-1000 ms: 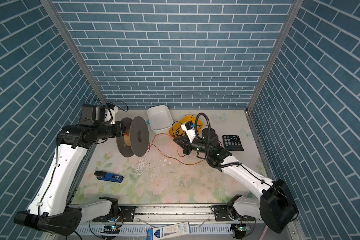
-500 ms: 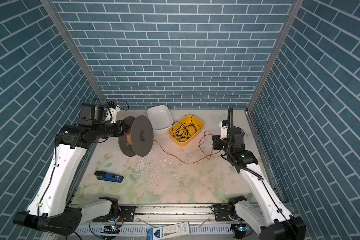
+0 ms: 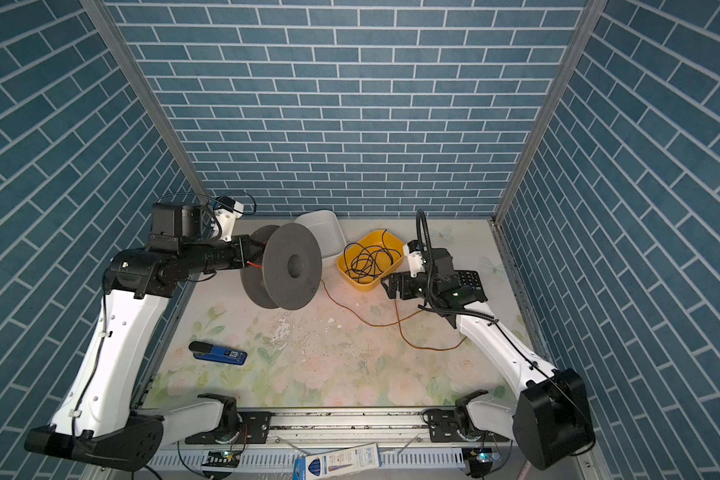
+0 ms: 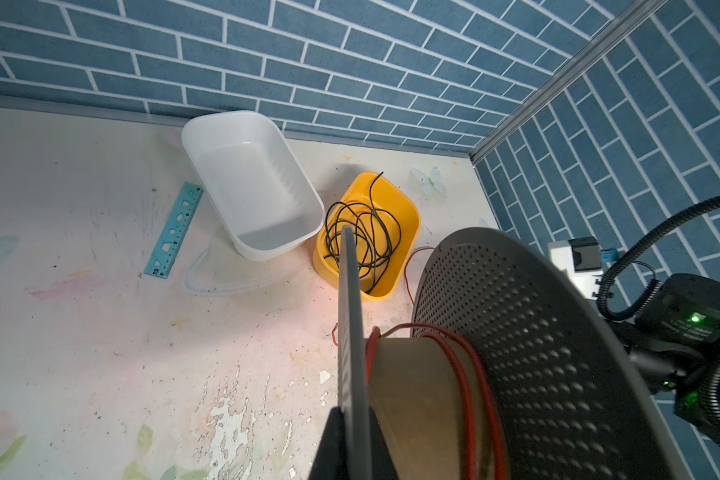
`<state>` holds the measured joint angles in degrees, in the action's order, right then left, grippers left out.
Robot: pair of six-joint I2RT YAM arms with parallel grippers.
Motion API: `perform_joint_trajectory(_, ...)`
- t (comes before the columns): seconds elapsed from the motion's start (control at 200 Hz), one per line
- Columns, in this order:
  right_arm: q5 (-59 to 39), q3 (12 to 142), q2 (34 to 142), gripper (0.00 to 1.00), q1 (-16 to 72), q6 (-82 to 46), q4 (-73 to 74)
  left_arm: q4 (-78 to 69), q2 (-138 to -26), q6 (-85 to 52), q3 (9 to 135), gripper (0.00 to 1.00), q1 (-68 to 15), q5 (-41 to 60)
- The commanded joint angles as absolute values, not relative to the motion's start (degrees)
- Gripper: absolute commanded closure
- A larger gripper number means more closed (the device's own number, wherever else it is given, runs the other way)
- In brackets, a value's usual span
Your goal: Wrap the cables
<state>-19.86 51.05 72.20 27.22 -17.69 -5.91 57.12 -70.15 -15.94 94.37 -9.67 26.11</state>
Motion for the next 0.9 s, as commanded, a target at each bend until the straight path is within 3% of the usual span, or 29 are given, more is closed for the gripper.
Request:
perform_joint_trajectory(0.0, -27.98, 48.40, 77.20, 0.01, 29.61, -15.49, 13.42, 54.14, -69.00, -17.88, 97.18, 1.00, -9.67, 29.61)
perform_joint_trajectory(0.145, -31.40, 48.25, 85.66, 0.05, 33.41, -15.46, 26.32, 55.14, -69.15, -18.09, 98.46, 1.00, -9.67, 28.90)
perform_joint_trajectory(0.215, -33.20, 48.74, 89.66, 0.11, 35.28, -15.79, 31.10, 55.54, -69.04, -17.98, 98.95, 1.00, -9.67, 28.48)
perform_joint_trajectory(0.545, -36.16, 51.62, 104.68, 0.31, 41.89, -19.55, 40.11, 55.90, -69.26, -18.12, 100.09, 1.00, -9.67, 28.22)
perform_joint_trajectory(0.625, -35.90, 52.05, 107.09, 0.47, 42.77, -20.80, 40.46, 55.96, -69.48, -18.04, 100.34, 1.00, -9.67, 27.91)
perform_joint_trajectory(0.71, -34.63, 50.49, 107.76, 0.79, 43.08, -22.82, 41.90, 57.28, -70.49, -17.39, 101.63, 1.00, -9.59, 27.21)
perform_joint_trajectory(0.755, -34.04, 48.87, 107.36, 0.91, 43.07, -23.50, 42.84, 58.25, -71.06, -17.03, 102.54, 1.00, -9.50, 25.80)
perform_joint_trajectory(0.805, -33.34, 47.04, 106.31, 1.00, 43.07, -23.55, 42.54, 58.62, -71.48, -16.94, 103.44, 1.00, -9.04, 24.68)
perform_joint_trajectory(0.895, -31.89, 44.07, 104.08, 1.00, 43.06, -21.85, 39.21, 58.15, -72.24, -17.78, 104.89, 1.00, -6.93, 22.81)
